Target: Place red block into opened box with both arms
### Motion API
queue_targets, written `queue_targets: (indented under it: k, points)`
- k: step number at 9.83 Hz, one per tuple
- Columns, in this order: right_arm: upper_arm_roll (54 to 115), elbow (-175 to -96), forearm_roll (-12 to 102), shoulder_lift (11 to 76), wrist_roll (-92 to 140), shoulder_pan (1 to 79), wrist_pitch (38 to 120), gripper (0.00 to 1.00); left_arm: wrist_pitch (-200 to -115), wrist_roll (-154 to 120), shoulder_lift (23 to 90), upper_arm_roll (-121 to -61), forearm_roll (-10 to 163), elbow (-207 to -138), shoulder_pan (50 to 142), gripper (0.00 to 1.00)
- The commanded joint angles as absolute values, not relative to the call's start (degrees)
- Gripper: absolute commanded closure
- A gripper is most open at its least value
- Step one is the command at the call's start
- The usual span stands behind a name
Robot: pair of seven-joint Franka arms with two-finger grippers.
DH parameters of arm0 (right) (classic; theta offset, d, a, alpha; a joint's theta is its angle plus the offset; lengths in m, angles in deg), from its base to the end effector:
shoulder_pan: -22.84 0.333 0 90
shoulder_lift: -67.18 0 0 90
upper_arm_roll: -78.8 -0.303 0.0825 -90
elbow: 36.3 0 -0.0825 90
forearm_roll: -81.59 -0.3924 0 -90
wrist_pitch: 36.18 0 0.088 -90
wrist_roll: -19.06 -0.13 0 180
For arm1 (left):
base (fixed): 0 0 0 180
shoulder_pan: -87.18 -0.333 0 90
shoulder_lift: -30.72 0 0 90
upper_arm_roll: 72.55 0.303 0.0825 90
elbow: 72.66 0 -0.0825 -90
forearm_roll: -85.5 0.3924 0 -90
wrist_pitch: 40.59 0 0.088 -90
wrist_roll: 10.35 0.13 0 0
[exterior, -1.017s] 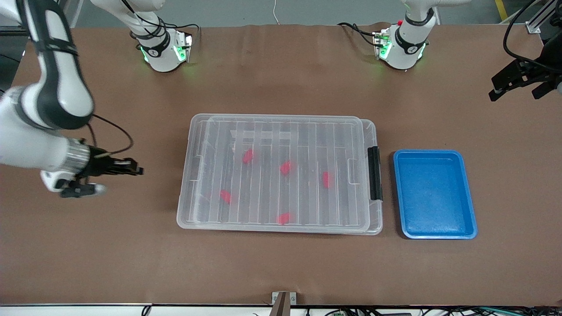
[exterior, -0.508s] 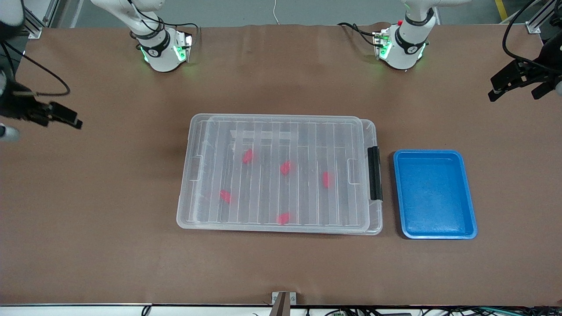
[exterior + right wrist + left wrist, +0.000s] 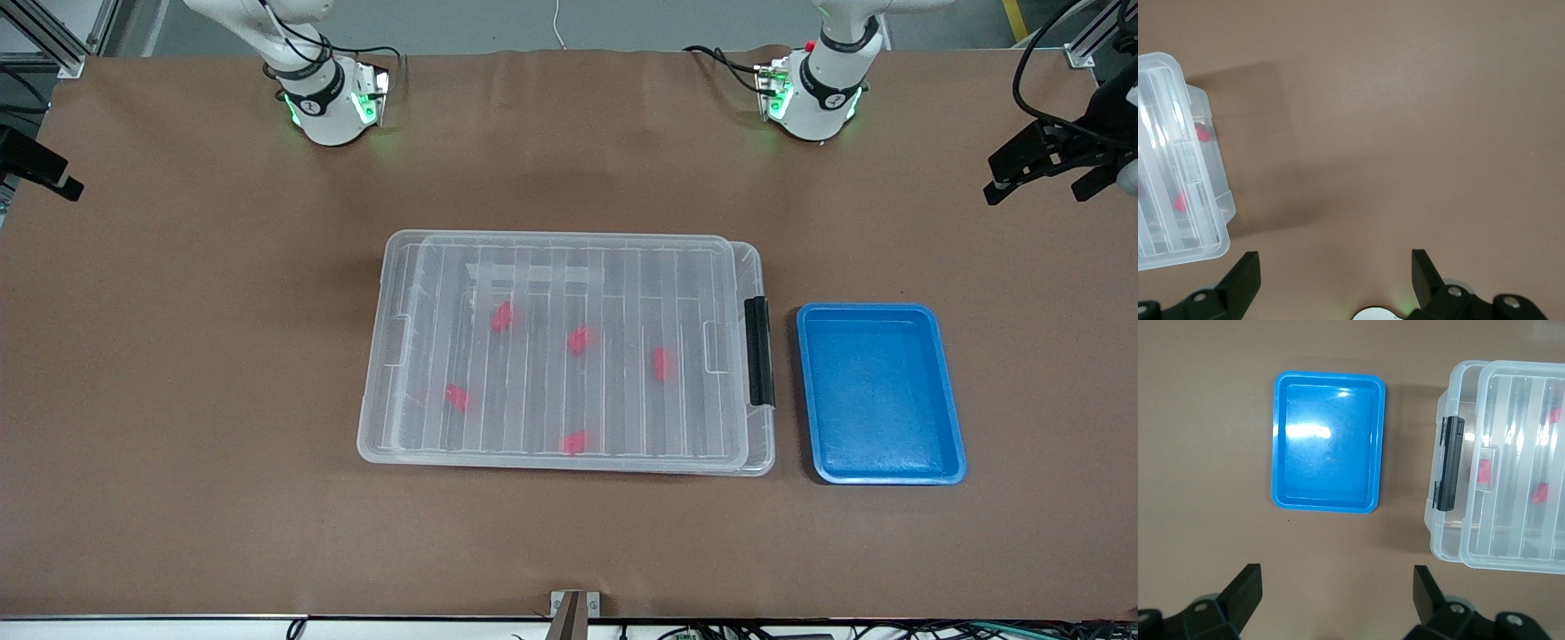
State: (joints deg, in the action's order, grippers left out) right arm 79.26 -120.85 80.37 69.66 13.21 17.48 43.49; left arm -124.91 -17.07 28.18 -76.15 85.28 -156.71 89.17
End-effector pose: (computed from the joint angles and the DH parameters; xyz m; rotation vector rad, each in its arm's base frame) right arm 0.5266 -0.0507 0.6416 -3.1039 0.3119 0.0654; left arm 0.5365 -0.0539 0.6533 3.1343 0.0302 0.0761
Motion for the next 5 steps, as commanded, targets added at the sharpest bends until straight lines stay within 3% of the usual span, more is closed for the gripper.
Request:
queue_targets:
  k: [1,5]
  points:
    - [79.15,-120.59,81.32,69.03,13.52,17.83,45.19,0.0,-124.7,-16.33,29.23,-77.03,87.34,-157.21,89.29,0.0]
    - [79.06,-120.59,81.32,69.03,13.96,17.83,45.03,0.0,-124.35,-14.92,28.88,-77.74,88.32,-157.82,88.94,0.0]
